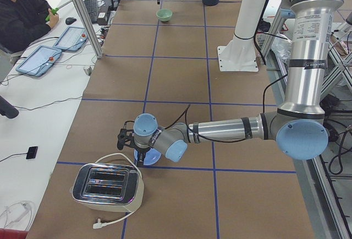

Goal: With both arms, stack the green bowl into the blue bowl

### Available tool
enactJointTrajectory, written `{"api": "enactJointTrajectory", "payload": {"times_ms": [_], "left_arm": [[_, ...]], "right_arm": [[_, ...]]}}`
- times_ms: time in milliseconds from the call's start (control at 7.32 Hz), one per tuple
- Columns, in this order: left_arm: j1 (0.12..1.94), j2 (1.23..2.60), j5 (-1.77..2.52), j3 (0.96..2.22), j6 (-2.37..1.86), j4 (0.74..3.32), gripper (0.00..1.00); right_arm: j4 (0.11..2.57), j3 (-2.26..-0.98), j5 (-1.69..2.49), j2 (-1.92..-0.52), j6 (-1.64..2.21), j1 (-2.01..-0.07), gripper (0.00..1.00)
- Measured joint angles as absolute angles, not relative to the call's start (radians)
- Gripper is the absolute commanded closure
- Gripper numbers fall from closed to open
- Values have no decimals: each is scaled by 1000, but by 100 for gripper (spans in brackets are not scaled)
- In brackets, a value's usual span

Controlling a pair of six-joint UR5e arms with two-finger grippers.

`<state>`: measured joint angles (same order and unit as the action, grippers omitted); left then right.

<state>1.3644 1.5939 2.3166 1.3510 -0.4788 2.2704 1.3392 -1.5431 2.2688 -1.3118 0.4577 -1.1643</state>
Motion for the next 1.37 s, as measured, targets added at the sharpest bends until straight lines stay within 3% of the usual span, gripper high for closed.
{"api": "enactJointTrajectory", "payload": {"times_ms": [1366], "left_arm": [[1260, 1552, 2218, 1317, -552, 2335, 3]], "right_arm": [[1339, -1540, 2269, -1319, 458, -1162, 0]]}}
